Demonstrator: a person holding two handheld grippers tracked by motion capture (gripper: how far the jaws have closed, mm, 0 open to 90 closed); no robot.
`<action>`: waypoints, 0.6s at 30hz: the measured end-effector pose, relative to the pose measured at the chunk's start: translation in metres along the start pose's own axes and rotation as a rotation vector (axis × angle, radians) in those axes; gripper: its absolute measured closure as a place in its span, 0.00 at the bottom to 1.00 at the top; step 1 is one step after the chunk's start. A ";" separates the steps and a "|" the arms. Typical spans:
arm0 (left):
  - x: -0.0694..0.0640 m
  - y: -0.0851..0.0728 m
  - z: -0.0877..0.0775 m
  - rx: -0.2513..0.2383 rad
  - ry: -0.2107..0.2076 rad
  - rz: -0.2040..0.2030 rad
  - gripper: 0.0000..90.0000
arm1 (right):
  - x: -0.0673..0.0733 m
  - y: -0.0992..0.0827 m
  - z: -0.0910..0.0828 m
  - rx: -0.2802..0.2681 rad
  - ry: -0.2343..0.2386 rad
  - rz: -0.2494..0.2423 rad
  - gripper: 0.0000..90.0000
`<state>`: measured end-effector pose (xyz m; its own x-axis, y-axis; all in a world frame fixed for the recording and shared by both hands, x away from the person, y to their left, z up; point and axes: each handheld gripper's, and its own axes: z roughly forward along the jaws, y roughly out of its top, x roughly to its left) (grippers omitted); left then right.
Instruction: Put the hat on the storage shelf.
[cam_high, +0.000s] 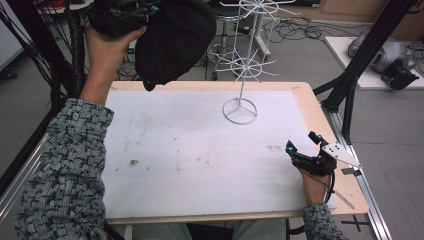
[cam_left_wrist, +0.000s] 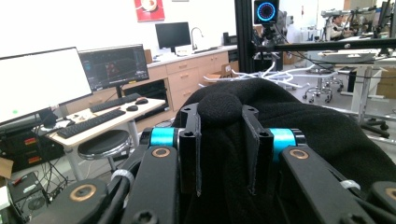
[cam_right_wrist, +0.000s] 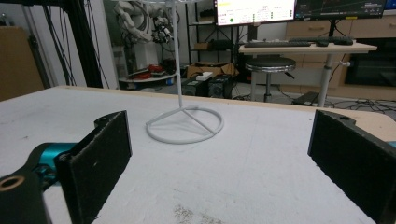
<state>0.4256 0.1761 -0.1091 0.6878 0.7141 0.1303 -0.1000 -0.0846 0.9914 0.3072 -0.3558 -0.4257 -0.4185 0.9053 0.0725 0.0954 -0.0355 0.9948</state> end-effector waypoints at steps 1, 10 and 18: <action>0.000 0.002 0.001 -0.005 0.002 -0.002 0.80 | 0.000 0.000 0.000 0.000 -0.002 -0.002 0.06; 0.006 0.014 0.015 -0.023 0.006 -0.007 0.80 | -0.001 0.000 0.000 -0.004 -0.001 0.004 0.06; 0.009 0.023 0.030 -0.040 0.009 -0.012 0.80 | -0.001 0.000 0.001 0.003 -0.001 0.010 0.06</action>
<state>0.4508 0.1600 -0.0848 0.6826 0.7211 0.1186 -0.1212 -0.0484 0.9914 0.3083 -0.3565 -0.4262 -0.4168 0.9053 0.0822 0.1022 -0.0432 0.9938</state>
